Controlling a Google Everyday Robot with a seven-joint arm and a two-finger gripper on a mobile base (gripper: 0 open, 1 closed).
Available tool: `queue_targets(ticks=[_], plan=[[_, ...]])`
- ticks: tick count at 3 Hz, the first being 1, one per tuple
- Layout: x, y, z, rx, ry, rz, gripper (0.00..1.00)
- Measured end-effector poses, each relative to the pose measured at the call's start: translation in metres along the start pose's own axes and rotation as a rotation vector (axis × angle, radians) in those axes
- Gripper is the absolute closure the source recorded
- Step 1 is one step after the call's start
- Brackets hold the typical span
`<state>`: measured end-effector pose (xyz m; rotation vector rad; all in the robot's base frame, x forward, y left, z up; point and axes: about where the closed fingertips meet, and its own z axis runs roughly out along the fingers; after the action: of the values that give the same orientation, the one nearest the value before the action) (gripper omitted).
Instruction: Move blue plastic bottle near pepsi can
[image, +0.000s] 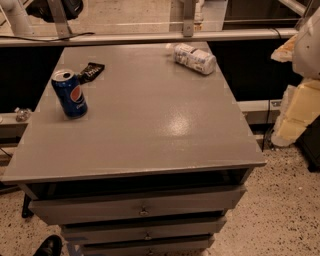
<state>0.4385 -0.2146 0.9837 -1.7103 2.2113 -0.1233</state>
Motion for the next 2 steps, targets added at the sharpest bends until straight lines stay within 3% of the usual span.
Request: queue_targets(ticks=[2], plan=[[-0.003, -0.007, 0.011, 0.03, -0.024, 0.006, 0.0]])
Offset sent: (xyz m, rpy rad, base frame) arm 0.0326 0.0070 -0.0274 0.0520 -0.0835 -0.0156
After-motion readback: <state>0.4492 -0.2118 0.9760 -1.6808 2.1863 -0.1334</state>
